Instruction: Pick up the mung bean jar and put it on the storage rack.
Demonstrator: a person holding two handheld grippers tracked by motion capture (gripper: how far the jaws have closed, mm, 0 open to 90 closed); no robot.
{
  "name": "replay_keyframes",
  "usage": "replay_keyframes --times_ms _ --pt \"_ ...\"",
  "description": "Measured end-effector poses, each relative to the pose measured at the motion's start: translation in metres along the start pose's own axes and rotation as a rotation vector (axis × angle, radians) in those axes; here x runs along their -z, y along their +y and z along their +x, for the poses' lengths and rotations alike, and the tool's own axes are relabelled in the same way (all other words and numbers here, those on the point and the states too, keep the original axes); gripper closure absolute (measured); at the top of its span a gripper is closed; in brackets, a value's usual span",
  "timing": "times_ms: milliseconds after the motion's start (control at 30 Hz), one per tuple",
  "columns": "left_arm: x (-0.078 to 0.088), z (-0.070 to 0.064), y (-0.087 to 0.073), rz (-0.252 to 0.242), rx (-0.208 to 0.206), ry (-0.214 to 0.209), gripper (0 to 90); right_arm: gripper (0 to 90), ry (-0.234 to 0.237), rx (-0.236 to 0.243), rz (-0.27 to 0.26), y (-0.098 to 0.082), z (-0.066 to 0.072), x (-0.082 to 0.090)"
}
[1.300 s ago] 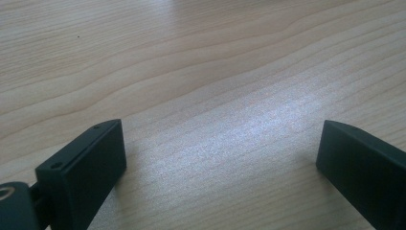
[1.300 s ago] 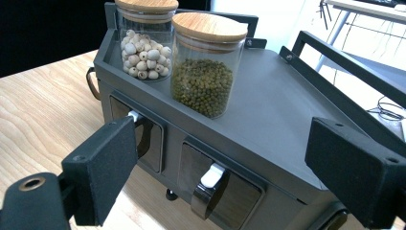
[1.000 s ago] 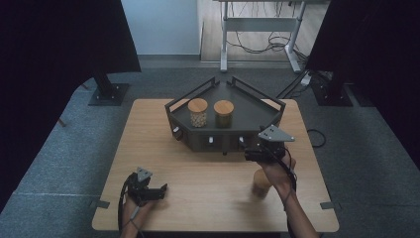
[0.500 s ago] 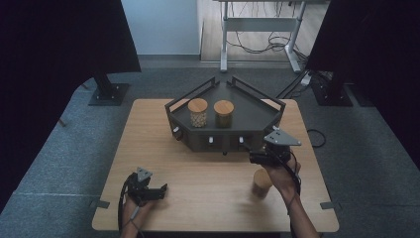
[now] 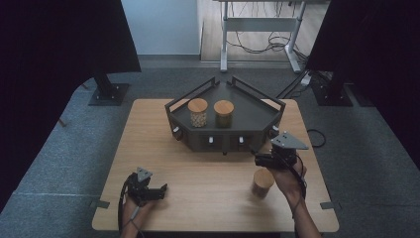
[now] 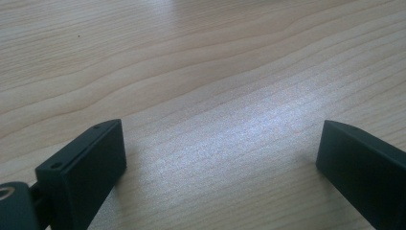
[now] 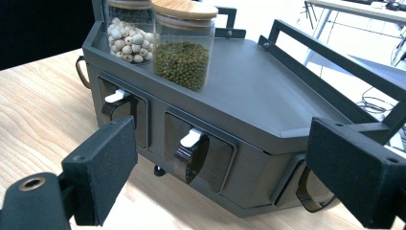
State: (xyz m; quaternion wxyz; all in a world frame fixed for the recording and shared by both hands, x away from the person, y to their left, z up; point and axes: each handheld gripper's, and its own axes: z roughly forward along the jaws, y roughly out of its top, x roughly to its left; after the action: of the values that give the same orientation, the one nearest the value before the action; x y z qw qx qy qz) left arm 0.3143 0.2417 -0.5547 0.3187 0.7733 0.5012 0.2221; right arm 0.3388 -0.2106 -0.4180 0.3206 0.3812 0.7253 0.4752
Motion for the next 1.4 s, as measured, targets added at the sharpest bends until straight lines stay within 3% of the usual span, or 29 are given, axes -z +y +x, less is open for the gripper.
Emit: replay_keyframes --times_ms 1400 --pt "0.0 0.0 0.0 0.002 -0.001 0.001 3.0 10.1 -0.085 -0.052 0.021 -0.034 -0.013 0.026"
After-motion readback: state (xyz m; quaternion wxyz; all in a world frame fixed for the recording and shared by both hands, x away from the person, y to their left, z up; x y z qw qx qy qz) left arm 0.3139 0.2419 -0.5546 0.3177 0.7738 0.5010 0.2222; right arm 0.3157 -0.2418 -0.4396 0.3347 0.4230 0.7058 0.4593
